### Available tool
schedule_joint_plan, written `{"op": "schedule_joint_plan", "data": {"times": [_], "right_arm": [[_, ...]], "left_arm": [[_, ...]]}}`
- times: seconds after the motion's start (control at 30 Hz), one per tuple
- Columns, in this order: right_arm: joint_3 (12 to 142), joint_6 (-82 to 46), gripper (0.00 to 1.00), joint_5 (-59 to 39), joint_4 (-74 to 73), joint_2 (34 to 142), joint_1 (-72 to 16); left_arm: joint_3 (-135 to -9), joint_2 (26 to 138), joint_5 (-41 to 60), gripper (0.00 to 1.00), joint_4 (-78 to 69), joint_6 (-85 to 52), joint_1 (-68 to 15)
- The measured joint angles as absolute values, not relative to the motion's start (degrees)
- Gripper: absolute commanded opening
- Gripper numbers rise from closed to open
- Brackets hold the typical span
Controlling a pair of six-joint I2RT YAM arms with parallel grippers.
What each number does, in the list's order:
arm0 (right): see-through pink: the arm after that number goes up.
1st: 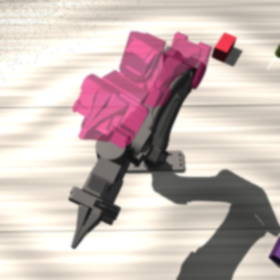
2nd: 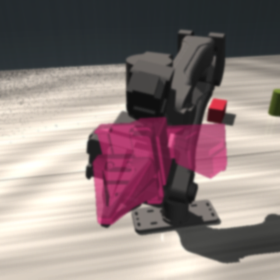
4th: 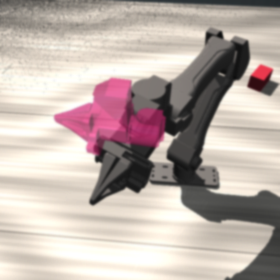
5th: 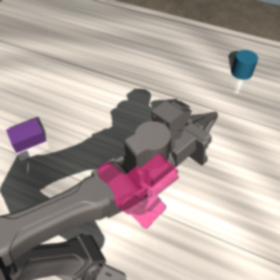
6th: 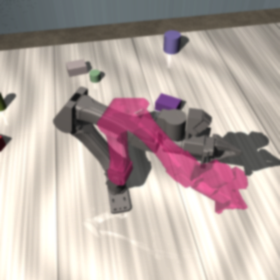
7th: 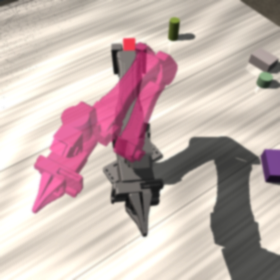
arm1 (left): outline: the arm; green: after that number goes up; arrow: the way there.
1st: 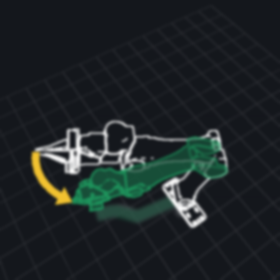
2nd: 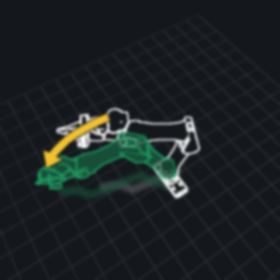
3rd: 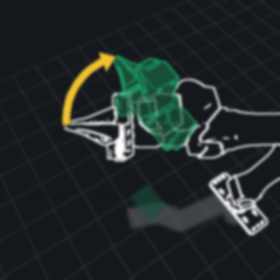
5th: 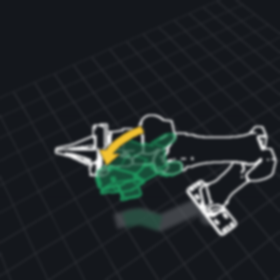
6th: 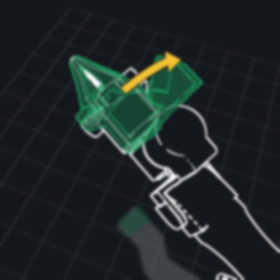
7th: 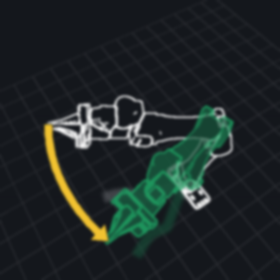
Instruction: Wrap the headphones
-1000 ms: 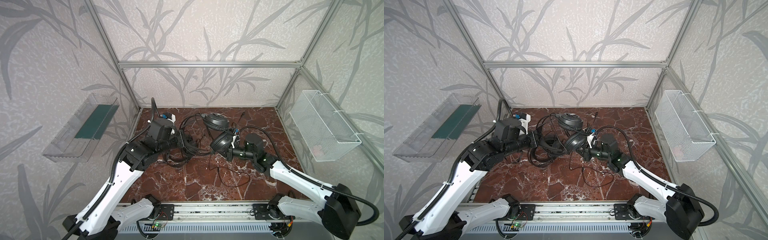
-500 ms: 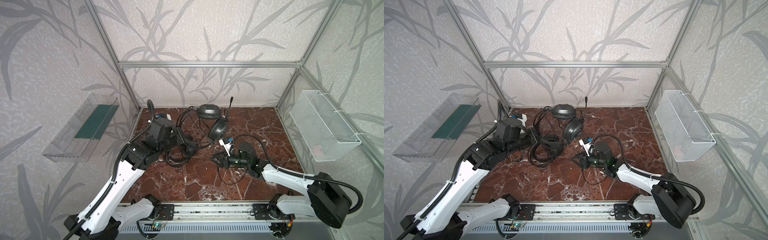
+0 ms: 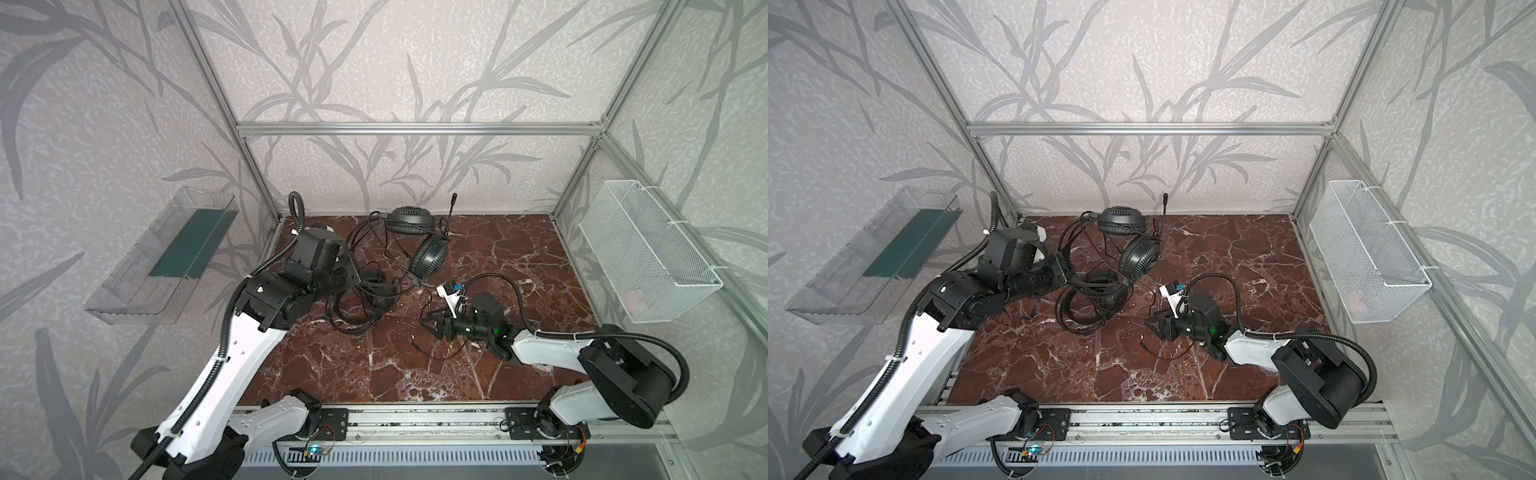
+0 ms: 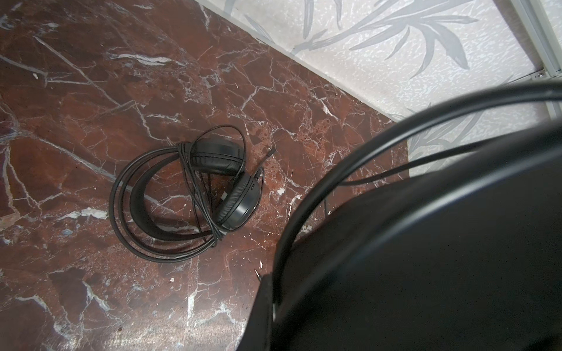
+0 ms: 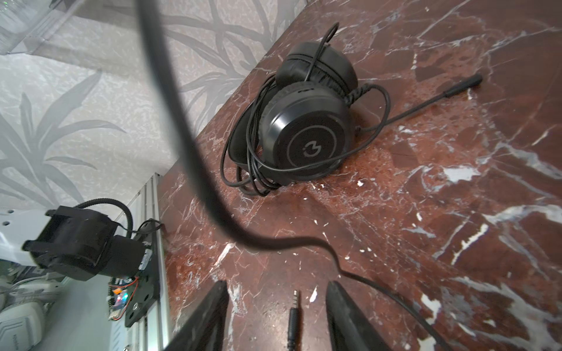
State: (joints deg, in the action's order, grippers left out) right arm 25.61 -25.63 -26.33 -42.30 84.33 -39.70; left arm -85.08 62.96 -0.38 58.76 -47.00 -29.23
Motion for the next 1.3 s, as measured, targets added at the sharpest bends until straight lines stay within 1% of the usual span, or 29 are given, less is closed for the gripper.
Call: {"op": "schedule_joint_plan", "data": {"times": [0.17,0.27,0.37,0.47,0.7,0.9,1.07,1.17,1.2,1.3], "right_arm": [[23.59,-25.08,0.54,-23.75,-52.99,91.33,-39.77],[20.60,-25.04,0.57,-19.81,-62.04,96.33,-39.79],[19.73,-24.56,0.58,-16.67,-69.25,102.45,-39.83],[20.29,-23.09,0.58,-14.15,-72.82,105.73,-40.40],[22.22,-19.53,0.56,-10.98,-77.06,107.77,-41.95],[25.61,-17.78,0.44,-10.26,-78.15,112.18,-41.95],[26.48,-16.62,0.14,-9.39,-78.22,113.34,-41.95],[26.33,-16.21,0.03,-8.86,-78.28,113.47,-42.28],[26.00,-16.03,0.00,-8.56,-78.39,113.45,-42.52],[23.77,-15.70,0.00,-7.03,-78.72,112.51,-44.36]], "left_arm": [[-85.34,62.98,0.10,0.00,59.40,-46.96,-29.02],[-85.34,63.09,0.34,0.00,59.44,-46.96,-28.86],[-85.34,63.20,0.51,0.00,59.44,-46.96,-28.80],[-85.34,63.20,0.58,0.00,59.55,-46.96,-28.69],[-85.34,63.20,0.95,0.00,59.57,-46.98,-28.36],[-85.34,63.20,1.43,0.00,59.57,-47.00,-28.32],[-85.34,63.20,1.43,0.00,59.59,-46.98,-27.92],[-85.36,63.20,1.43,0.00,59.59,-46.92,-27.46],[-85.36,63.22,1.43,0.00,59.59,-46.78,-27.18],[-86.46,63.81,1.65,0.00,60.03,-45.80,-25.34]]}}
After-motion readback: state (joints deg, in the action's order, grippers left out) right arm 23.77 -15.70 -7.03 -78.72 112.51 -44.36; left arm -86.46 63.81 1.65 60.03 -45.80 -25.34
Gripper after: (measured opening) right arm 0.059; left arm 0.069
